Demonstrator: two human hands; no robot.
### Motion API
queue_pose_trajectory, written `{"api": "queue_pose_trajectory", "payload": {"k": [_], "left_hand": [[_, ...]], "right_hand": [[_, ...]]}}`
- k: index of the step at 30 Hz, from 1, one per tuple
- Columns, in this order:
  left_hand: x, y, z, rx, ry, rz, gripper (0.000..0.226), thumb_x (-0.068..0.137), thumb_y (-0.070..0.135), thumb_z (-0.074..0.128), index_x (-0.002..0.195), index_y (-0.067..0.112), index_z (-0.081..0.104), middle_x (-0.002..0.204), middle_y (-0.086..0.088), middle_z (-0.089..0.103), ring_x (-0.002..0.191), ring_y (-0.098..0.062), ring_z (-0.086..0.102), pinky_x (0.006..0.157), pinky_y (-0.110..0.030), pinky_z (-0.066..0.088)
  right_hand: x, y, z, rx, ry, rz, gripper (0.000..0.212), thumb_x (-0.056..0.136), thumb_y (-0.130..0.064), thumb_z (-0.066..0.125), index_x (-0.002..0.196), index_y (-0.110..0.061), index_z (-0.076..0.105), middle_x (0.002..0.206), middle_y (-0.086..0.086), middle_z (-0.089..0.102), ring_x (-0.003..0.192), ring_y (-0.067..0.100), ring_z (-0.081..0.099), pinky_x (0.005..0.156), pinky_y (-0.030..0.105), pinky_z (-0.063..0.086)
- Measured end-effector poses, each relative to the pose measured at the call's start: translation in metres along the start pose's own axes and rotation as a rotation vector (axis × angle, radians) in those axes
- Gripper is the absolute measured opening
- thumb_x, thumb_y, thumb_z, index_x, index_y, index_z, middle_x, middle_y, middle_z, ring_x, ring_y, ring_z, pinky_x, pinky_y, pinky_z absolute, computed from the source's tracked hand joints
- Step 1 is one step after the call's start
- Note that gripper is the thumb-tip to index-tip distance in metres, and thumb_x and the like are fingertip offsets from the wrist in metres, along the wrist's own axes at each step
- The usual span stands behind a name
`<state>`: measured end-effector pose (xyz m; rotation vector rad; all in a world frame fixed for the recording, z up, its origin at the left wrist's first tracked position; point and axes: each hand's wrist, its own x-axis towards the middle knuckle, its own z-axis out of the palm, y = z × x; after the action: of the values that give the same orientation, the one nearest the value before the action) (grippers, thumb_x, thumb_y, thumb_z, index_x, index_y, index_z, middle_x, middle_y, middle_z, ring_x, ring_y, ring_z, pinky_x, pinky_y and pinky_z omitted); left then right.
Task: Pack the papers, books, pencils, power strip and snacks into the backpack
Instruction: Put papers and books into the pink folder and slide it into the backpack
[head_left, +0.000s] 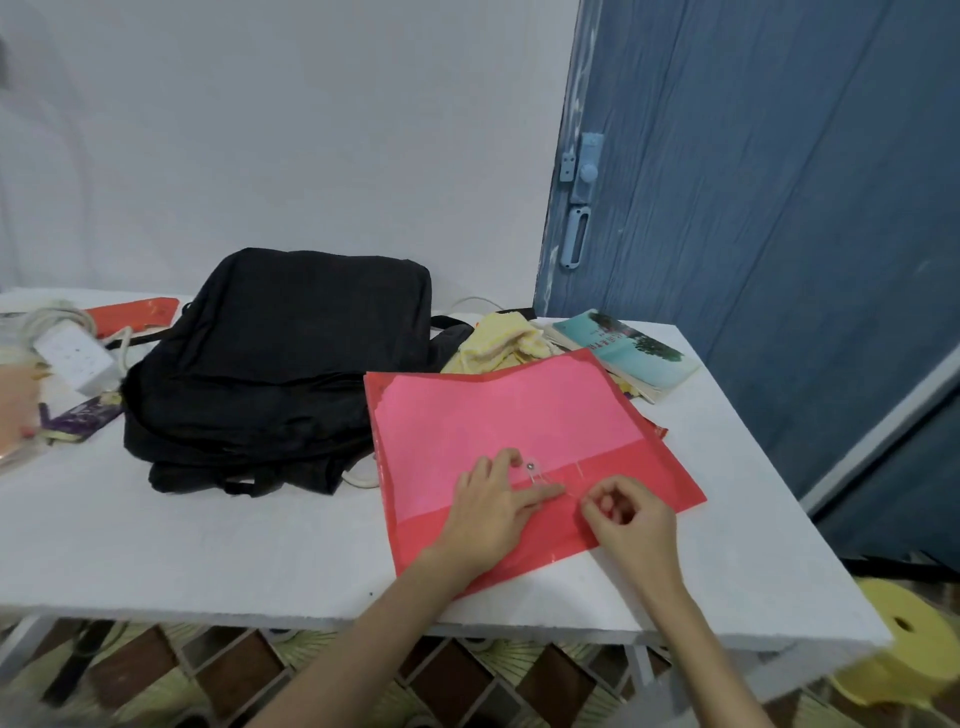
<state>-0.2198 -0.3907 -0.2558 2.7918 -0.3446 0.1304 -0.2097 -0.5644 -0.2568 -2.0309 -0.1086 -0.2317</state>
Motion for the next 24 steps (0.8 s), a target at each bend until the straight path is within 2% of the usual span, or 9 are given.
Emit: {"api": "queue_pose_trajectory", "payload": {"k": [4, 7, 10, 12, 14, 17, 20, 22, 24], "left_hand": [[-0.004, -0.003, -0.003, 0.02, -0.055, 0.048, 0.069, 0.076, 0.066, 0.005, 0.131, 0.049, 0.043, 0.14, -0.005, 0.028, 0.117, -0.024, 0.031, 0.098, -0.036, 0.026], [-0.006, -0.006, -0.004, -0.052, -0.048, 0.045, 0.06, 0.079, 0.067, 0.018, 0.124, 0.047, 0.052, 0.14, -0.002, 0.03, 0.118, -0.023, 0.031, 0.099, -0.036, 0.024], [-0.007, -0.005, -0.004, -0.11, -0.03, 0.024, 0.036, 0.087, 0.057, 0.045, 0.114, 0.037, 0.058, 0.138, 0.0, 0.031, 0.119, -0.02, 0.029, 0.097, -0.033, 0.022], [-0.004, -0.001, -0.002, -0.142, 0.001, -0.017, 0.029, 0.087, 0.049, 0.053, 0.108, 0.03, 0.059, 0.135, 0.002, 0.033, 0.118, -0.019, 0.029, 0.092, -0.032, 0.022], [0.0, 0.005, 0.001, -0.137, 0.045, -0.076, 0.027, 0.091, 0.042, 0.05, 0.108, 0.022, 0.057, 0.132, 0.001, 0.035, 0.116, -0.02, 0.032, 0.092, -0.033, 0.025], [0.007, 0.008, 0.004, -0.184, 0.127, -0.209, 0.027, 0.096, 0.027, 0.043, 0.112, 0.008, 0.053, 0.125, -0.006, 0.043, 0.112, -0.025, 0.042, 0.095, -0.036, 0.032], [0.013, 0.006, 0.002, -0.243, 0.187, -0.294, 0.022, 0.092, 0.019, 0.048, 0.101, 0.001, 0.058, 0.114, -0.011, 0.047, 0.105, -0.027, 0.049, 0.093, -0.038, 0.038], [0.017, 0.006, -0.002, -0.27, 0.182, -0.332, 0.022, 0.089, 0.019, 0.051, 0.097, 0.0, 0.059, 0.111, -0.012, 0.046, 0.1, -0.028, 0.051, 0.09, -0.038, 0.04], [0.021, 0.006, -0.004, -0.296, 0.177, -0.352, 0.02, 0.087, 0.018, 0.053, 0.094, 0.0, 0.058, 0.109, -0.012, 0.045, 0.096, -0.029, 0.053, 0.085, -0.037, 0.04]], "right_hand": [[0.005, 0.002, -0.004, 0.092, -0.006, 0.023, 0.013, 0.079, -0.006, 0.07, 0.07, -0.015, 0.064, 0.061, 0.0, 0.058, 0.056, 0.005, 0.048, 0.055, 0.018, 0.041], [0.008, 0.003, -0.004, 0.094, -0.007, 0.04, 0.012, 0.079, -0.006, 0.071, 0.071, -0.013, 0.066, 0.063, 0.0, 0.061, 0.056, 0.002, 0.05, 0.054, 0.013, 0.041], [0.009, 0.0, -0.002, 0.05, -0.042, 0.039, 0.01, 0.077, -0.007, 0.072, 0.071, -0.013, 0.067, 0.063, -0.003, 0.062, 0.056, 0.0, 0.051, 0.054, 0.011, 0.04], [0.01, -0.004, 0.0, -0.039, -0.067, 0.02, 0.009, 0.076, -0.013, 0.074, 0.07, -0.018, 0.068, 0.065, -0.009, 0.063, 0.056, 0.0, 0.052, 0.053, 0.011, 0.039], [0.015, -0.009, 0.004, -0.115, -0.078, -0.011, 0.013, 0.074, -0.016, 0.075, 0.068, -0.023, 0.067, 0.069, -0.011, 0.063, 0.059, 0.0, 0.053, 0.055, 0.012, 0.038], [0.033, -0.019, 0.015, -0.095, -0.096, -0.082, 0.023, 0.069, -0.012, 0.078, 0.062, -0.028, 0.063, 0.069, -0.008, 0.062, 0.062, 0.001, 0.053, 0.057, 0.012, 0.038], [0.056, -0.028, 0.034, -0.123, -0.175, -0.128, 0.02, 0.066, -0.007, 0.078, 0.063, -0.021, 0.065, 0.066, -0.008, 0.057, 0.057, 0.004, 0.05, 0.058, 0.012, 0.037], [0.07, -0.031, 0.046, -0.167, -0.243, -0.111, 0.011, 0.065, -0.007, 0.078, 0.066, -0.014, 0.07, 0.066, -0.007, 0.056, 0.06, 0.004, 0.05, 0.062, 0.02, 0.043], [0.08, -0.034, 0.055, -0.211, -0.294, -0.096, 0.007, 0.065, -0.012, 0.078, 0.068, -0.013, 0.072, 0.069, -0.006, 0.059, 0.067, 0.012, 0.057, 0.067, 0.031, 0.049]]}}
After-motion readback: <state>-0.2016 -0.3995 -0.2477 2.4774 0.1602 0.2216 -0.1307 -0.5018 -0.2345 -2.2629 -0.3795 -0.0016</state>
